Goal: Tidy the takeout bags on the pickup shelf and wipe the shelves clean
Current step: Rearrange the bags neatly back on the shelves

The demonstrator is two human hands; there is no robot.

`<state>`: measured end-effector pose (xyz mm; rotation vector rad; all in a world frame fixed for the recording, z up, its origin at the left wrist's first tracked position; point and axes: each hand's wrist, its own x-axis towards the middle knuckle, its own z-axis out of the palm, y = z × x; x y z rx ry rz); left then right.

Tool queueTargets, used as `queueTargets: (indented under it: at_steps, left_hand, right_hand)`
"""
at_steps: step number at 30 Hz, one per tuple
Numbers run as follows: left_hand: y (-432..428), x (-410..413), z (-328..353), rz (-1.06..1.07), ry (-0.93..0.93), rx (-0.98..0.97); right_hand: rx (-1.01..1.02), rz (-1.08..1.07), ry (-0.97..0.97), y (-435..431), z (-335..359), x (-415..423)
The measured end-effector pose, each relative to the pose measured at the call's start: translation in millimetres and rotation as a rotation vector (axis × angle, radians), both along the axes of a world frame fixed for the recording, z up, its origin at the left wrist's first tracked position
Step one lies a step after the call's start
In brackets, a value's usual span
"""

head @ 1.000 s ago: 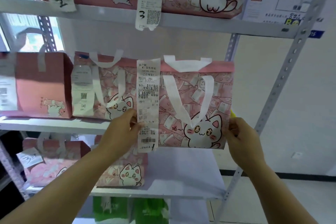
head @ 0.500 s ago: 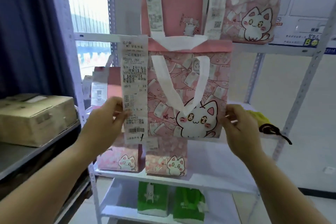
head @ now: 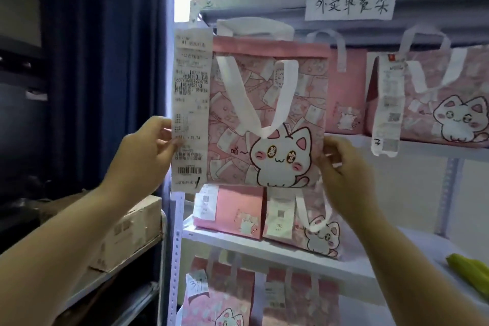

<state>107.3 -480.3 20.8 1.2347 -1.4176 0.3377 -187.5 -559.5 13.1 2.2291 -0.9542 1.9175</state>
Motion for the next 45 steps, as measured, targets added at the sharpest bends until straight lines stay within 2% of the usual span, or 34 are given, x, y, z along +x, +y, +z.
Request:
queueTargets:
  at_steps: [7, 12, 25, 32, 40, 45]
  left_hand:
    - [-62, 47, 58, 0.075, -0.029, -0.094]
    - [-111, 68, 86, 0.081, -0.020, -0.129]
    - [-227, 107, 95, 0.067, -0.032, -0.032]
    - [-266, 114, 96, -0.012, 0.008, -0.069]
    - [-297, 114, 92, 0.083, -0.262, 0.022]
    - [-307, 113, 92, 0.094, -0.335, 0.076]
  right_hand:
    - [-0.131, -0.026, -0.012, -71, 56, 53]
    - [-0.133, -0.005, -0.028, -121, 84, 80]
    - [-0.104, -0.207, -0.021, -194, 96, 117]
    - [-0.142, -0.342, 0.013, -208, 93, 127]
    - [-0.147, -0.499, 0.157, -224, 90, 132]
    - [-0.130, -0.550, 0.197, -230, 91, 135]
